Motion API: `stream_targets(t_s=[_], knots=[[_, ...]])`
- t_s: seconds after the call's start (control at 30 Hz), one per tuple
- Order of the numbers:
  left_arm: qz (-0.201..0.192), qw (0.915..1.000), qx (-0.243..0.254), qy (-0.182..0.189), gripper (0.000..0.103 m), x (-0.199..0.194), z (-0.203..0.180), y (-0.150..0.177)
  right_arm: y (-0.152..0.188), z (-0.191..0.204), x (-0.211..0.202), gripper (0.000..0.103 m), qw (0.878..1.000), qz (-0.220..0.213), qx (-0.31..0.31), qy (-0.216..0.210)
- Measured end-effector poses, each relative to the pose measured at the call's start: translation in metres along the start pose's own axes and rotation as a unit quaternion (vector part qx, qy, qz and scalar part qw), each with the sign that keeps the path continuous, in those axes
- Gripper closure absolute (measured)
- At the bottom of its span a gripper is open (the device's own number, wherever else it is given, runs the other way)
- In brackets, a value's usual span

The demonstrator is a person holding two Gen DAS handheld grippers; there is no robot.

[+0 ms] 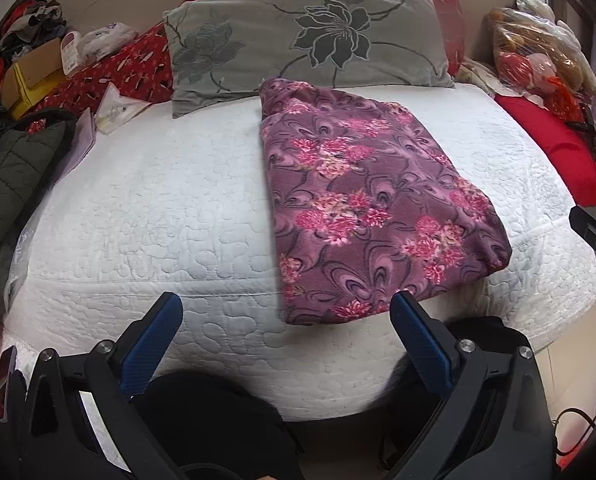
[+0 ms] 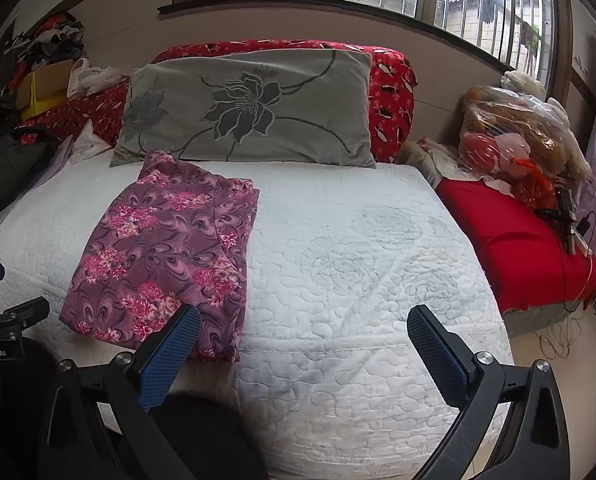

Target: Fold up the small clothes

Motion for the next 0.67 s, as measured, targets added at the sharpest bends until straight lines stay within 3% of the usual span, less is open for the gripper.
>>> stream_targets(t_s=[0.67], knots=[[-0.003, 0.998, 0.012, 0.062, 0.0, -0.02, -0.038, -0.008, 0.0, -0.001, 0.0, 0.0, 1.0, 0.004, 0.013, -0.006]])
Point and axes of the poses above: each gripper's, at about its wrist camera, not at the fingertips, and x roughly the way its jaws point, z to its left, y to its underside, the point moved 7 cm from there along x, roughly the way its jaws point, and after that the axes turned 2 degrees about z, right-handed, at the moved point
